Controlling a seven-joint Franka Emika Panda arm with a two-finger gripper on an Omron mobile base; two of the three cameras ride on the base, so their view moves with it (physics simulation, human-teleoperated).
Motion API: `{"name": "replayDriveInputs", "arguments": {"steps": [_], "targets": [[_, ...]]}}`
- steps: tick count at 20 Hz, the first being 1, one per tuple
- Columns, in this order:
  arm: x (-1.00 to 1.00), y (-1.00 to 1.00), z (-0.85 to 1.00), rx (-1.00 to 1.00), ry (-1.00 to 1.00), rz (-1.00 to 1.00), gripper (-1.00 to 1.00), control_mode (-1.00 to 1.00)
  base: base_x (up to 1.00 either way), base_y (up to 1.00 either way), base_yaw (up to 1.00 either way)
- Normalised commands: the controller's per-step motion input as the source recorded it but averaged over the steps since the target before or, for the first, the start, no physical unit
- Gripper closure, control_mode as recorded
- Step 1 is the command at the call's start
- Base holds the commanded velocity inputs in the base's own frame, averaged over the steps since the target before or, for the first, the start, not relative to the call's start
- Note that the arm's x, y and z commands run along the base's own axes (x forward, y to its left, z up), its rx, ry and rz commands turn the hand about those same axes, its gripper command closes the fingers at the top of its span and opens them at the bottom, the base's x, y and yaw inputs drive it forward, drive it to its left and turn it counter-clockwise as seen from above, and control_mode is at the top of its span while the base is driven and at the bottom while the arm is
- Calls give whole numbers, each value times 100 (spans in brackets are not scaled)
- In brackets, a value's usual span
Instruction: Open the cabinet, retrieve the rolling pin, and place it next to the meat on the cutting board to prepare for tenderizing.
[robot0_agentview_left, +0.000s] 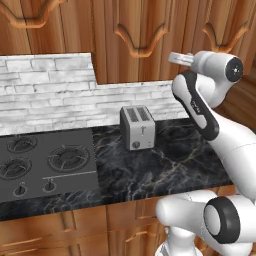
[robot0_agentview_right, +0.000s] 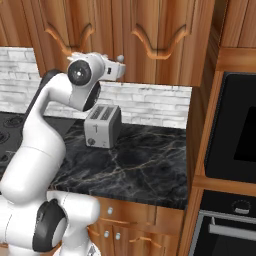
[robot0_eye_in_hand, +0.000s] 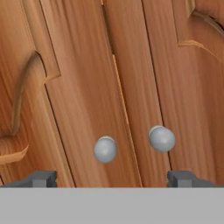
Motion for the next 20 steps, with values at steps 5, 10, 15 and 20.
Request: {"name": "replayDriveInputs", "arguments": {"steps": [5, 10, 15, 20], "targets": [[6, 3, 0, 0, 1, 0, -100, -100, 0, 0, 0], [35, 0, 0, 0, 6, 0, -100, -100, 0, 0, 0], [32, 0, 0, 0, 6, 0, -100, -100, 0, 0, 0], [26, 5, 0, 0, 5, 0, -100, -100, 0, 0, 0]]}}
